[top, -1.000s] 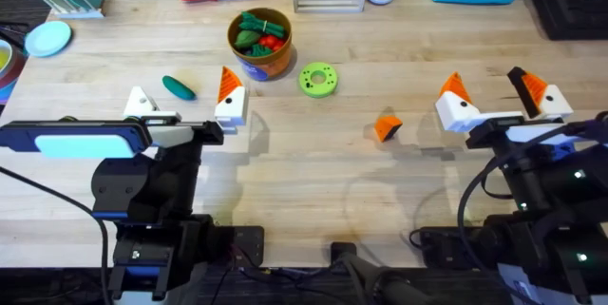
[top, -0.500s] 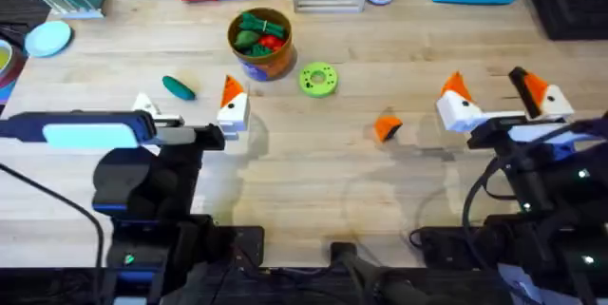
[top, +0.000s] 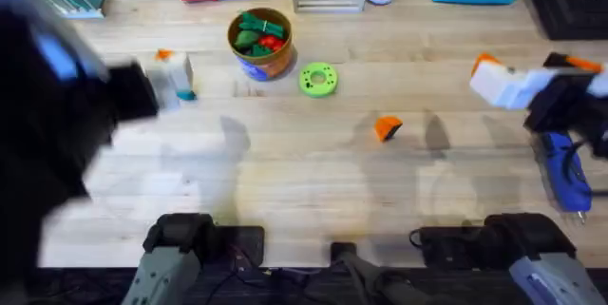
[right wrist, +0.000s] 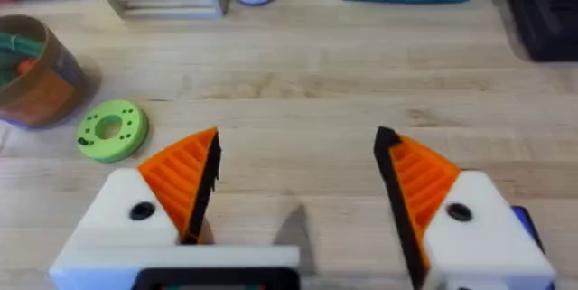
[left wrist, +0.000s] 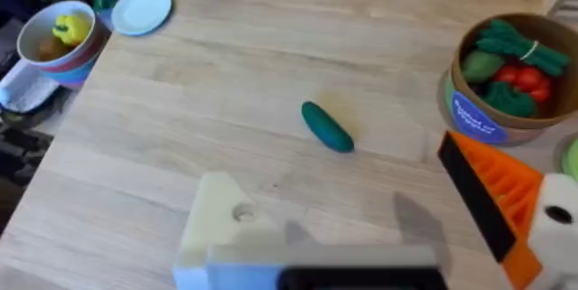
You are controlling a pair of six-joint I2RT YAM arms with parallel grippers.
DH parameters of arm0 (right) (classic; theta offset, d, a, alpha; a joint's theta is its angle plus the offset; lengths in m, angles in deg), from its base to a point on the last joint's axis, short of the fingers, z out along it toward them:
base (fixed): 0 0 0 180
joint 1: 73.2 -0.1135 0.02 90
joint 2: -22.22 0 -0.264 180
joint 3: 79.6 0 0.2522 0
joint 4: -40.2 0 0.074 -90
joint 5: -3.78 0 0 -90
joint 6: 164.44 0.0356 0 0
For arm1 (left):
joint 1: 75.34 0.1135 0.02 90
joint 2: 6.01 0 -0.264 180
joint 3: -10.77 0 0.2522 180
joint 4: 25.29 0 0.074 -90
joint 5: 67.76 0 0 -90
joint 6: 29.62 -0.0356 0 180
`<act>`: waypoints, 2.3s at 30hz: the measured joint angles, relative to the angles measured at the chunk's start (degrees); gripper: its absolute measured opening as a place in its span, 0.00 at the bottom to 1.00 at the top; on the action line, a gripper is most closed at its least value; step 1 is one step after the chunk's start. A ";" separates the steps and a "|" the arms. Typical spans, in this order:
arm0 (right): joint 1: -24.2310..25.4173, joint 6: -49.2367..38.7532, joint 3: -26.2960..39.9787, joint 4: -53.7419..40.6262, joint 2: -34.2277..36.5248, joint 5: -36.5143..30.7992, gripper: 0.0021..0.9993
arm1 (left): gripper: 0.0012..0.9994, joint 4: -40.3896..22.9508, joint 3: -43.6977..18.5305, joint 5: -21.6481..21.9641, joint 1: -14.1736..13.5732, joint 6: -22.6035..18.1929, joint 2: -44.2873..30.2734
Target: Pick up the gripper from the table and insert it into the empty holder that is missing its gripper. Then pick up a screw, insert it into the mounting hole, and use the screwdriver to tighten it. Finally, clean up the table by picking up the vegetable and placing it into the bucket.
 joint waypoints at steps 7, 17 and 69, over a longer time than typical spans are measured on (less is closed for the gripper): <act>0.00 0.22 9.69 -0.48 13.76 0.15 0.99 | 0.99 -0.95 -16.06 -9.78 8.91 0.99 -25.45; 0.00 0.24 10.34 -0.66 15.74 0.15 0.99 | 0.99 -6.28 -19.63 -18.70 15.42 4.30 -42.41; 0.00 0.44 10.38 -33.29 15.74 0.15 0.99 | 0.99 -6.79 -26.96 -20.49 -30.60 1.90 -33.07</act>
